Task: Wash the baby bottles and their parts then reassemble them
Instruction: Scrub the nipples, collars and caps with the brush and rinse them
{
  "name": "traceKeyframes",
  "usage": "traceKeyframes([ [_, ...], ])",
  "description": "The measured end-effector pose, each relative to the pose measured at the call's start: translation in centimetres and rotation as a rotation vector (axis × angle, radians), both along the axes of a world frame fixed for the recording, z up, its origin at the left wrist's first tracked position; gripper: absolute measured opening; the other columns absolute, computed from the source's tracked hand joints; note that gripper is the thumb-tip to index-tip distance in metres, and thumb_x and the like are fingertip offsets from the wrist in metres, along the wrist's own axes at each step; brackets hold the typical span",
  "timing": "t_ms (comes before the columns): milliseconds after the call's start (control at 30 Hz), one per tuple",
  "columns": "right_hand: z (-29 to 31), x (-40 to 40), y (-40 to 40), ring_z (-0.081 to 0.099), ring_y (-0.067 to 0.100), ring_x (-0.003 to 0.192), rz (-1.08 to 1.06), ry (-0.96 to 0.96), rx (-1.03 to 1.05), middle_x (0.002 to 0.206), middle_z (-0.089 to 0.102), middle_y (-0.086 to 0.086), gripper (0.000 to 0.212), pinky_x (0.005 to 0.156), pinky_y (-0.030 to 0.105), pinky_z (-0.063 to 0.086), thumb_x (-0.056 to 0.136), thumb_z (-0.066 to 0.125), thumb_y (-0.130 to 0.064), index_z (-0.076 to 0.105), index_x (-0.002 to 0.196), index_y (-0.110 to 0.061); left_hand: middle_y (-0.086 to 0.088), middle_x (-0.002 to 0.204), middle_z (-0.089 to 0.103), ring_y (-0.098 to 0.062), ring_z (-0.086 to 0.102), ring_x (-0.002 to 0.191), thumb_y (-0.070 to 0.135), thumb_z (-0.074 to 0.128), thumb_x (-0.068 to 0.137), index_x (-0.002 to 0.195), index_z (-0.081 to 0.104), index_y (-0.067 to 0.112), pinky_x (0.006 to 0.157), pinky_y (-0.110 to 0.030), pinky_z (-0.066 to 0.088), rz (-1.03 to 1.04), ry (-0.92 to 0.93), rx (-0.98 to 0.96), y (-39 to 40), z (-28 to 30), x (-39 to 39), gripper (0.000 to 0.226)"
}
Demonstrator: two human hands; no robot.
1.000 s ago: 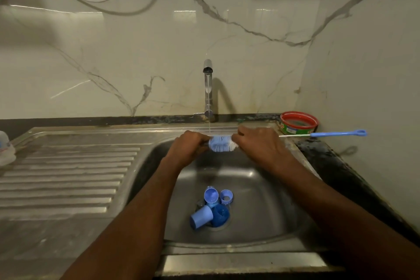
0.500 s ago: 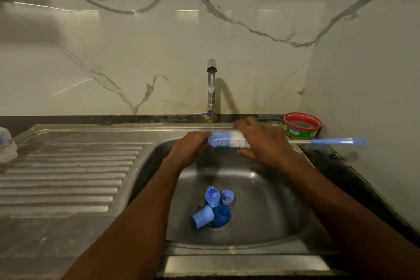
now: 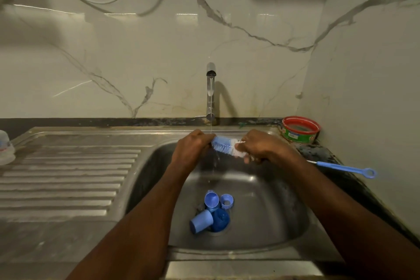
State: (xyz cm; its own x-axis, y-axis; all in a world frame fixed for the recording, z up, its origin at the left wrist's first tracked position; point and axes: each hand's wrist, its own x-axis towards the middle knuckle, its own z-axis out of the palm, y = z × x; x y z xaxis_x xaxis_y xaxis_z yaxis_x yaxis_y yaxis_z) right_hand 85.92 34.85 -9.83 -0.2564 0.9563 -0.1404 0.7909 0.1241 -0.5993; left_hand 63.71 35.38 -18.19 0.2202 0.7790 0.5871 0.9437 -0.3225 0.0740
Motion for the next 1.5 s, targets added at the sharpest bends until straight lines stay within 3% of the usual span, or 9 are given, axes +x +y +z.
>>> traceKeyframes([
  [133,-2.8,1.1,-0.1,0.066,0.024,0.089,0.226,-0.637,0.846,0.119,0.063,0.002,0.066,0.069,0.036,0.051,0.08,0.074,-0.057,0.045,0.132,-0.029,-0.005,0.118,0.071,-0.021,0.065,0.103,0.036,0.057,0.101,0.129,0.063,0.024,0.078,-0.025,0.04,-0.028,0.006,-0.186,1.0,0.0,-0.9,0.031],
  [333,-4.5,0.9,-0.1,0.065,0.021,0.062,0.295,-0.842,1.106,0.079,0.067,-0.004,0.028,0.045,0.026,0.029,0.087,0.073,-0.035,0.063,0.113,-0.036,0.002,0.107,0.074,-0.016,0.066,0.091,0.041,0.058,0.1,0.117,0.07,0.031,0.07,-0.025,0.04,-0.073,0.036,-0.22,1.2,-0.1,-2.4,0.023],
  [600,-0.8,1.0,0.3,0.045,0.007,0.044,-0.15,0.38,-0.311,0.065,0.065,0.0,0.023,0.039,0.018,0.036,0.099,0.063,-0.027,0.069,0.107,-0.006,-0.006,0.104,0.073,-0.023,0.066,0.092,0.029,0.069,0.094,0.119,0.071,0.022,0.072,-0.03,0.044,-0.139,-0.007,-0.005,0.5,0.2,-1.2,0.026],
  [800,-3.6,2.1,0.3,0.065,0.024,0.092,0.176,-0.531,0.796,0.123,0.059,0.003,0.067,0.074,0.037,0.051,0.083,0.067,-0.066,0.045,0.133,-0.028,-0.002,0.123,0.07,-0.014,0.063,0.107,0.035,0.057,0.102,0.129,0.064,0.022,0.086,-0.022,0.042,-0.229,-0.164,-0.248,1.2,0.3,-1.2,0.031],
  [967,-3.5,1.1,-0.3,0.069,0.025,0.085,0.245,-0.811,0.991,0.105,0.068,0.001,0.031,0.059,0.031,0.042,0.098,0.056,-0.045,0.056,0.126,-0.032,-0.001,0.113,0.074,-0.011,0.066,0.098,0.028,0.066,0.097,0.123,0.069,0.02,0.085,-0.022,0.049,-0.253,-0.147,-0.226,0.9,0.3,-1.8,0.028],
  [1067,-3.0,0.6,-0.8,0.068,0.021,0.076,0.121,-0.653,0.822,0.086,0.07,-0.001,0.028,0.059,0.03,0.04,0.1,0.05,-0.046,0.07,0.103,-0.027,0.001,0.101,0.077,-0.01,0.069,0.088,0.031,0.07,0.095,0.12,0.074,0.022,0.074,-0.008,0.036,-0.214,-0.117,-0.096,0.9,0.5,-1.6,0.028],
  [1233,-0.6,0.0,-0.5,0.054,0.006,0.046,-0.053,0.203,-0.153,0.06,0.069,-0.004,0.029,0.045,0.019,0.041,0.104,0.053,-0.032,0.07,0.107,-0.008,-0.007,0.104,0.074,-0.022,0.068,0.092,0.03,0.069,0.095,0.122,0.071,0.02,0.074,-0.024,0.04,-0.091,-0.044,0.038,0.8,-0.1,-0.7,0.029],
  [1367,-2.7,0.8,0.0,0.068,0.021,0.082,0.109,-0.564,0.767,0.109,0.069,0.002,0.042,0.069,0.034,0.054,0.094,0.058,-0.053,0.056,0.127,-0.026,-0.005,0.116,0.072,-0.019,0.068,0.103,0.033,0.063,0.099,0.125,0.066,0.019,0.09,-0.028,0.051,-0.117,-0.149,-0.134,1.6,-0.2,-0.8,0.03],
  [1500,-3.9,0.8,0.0,0.065,0.026,0.077,0.274,-0.728,1.013,0.114,0.062,0.004,0.056,0.055,0.032,0.048,0.09,0.07,-0.041,0.042,0.138,-0.036,0.0,0.12,0.071,-0.01,0.065,0.104,0.031,0.058,0.102,0.127,0.063,0.022,0.09,-0.022,0.048,-0.192,-0.171,-0.213,1.5,-0.3,-1.7,0.027],
])
